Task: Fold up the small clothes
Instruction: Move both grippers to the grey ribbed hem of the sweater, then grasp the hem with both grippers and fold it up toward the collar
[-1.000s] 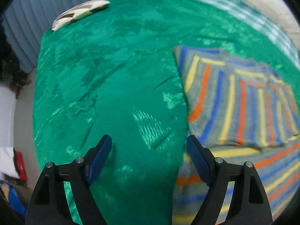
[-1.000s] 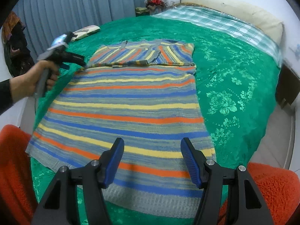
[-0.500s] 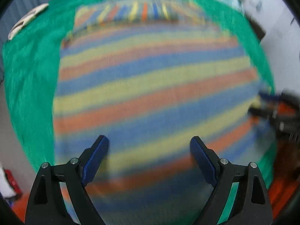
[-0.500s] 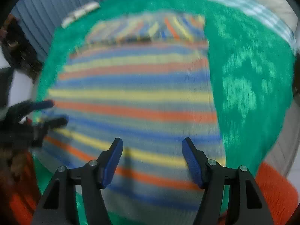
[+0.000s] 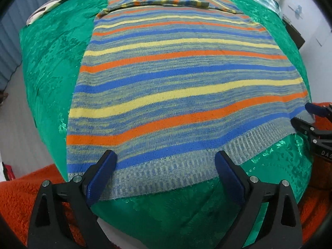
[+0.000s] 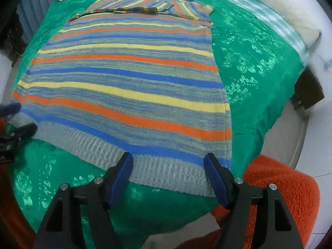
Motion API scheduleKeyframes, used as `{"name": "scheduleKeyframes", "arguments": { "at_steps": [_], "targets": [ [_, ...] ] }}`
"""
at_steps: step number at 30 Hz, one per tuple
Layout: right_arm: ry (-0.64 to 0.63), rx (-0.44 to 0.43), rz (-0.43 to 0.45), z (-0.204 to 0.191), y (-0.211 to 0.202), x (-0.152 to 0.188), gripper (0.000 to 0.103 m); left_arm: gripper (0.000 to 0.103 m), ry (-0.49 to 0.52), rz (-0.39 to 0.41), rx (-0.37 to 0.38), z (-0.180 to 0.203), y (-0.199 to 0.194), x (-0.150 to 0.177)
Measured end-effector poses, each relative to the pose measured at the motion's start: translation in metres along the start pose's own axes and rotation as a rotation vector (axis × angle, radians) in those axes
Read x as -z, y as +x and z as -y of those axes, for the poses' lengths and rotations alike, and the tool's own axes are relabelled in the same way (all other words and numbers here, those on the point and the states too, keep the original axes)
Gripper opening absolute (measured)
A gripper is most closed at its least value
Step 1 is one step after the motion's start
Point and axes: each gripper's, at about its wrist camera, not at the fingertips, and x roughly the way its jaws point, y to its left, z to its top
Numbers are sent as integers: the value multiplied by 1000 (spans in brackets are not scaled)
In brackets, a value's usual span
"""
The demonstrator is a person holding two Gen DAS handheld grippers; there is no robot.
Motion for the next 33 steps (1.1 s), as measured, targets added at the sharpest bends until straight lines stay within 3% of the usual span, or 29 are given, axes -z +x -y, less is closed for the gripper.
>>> {"name": "scheduleKeyframes", "arguments": {
  "at_steps": [21,24,27,29,33],
  "targets": [
    [-27,25,33,-3,-1,1,77,101,-5,6,-16,1,-2,7],
    [-25,4,16,1,-3,1,77,101,2,-39,-13,-1,-9,7],
    [-20,-81,-66,15,-11,5,77,98,41,-111,-5,-8,-31,13],
    [18,-144,-110,37,-23,10,76,97,16,-34,-39,-28,-60,16],
    [149,-135,-16,92,-47,9,76,98,-153,48,-24,-82,-77,6]
  ]
}}
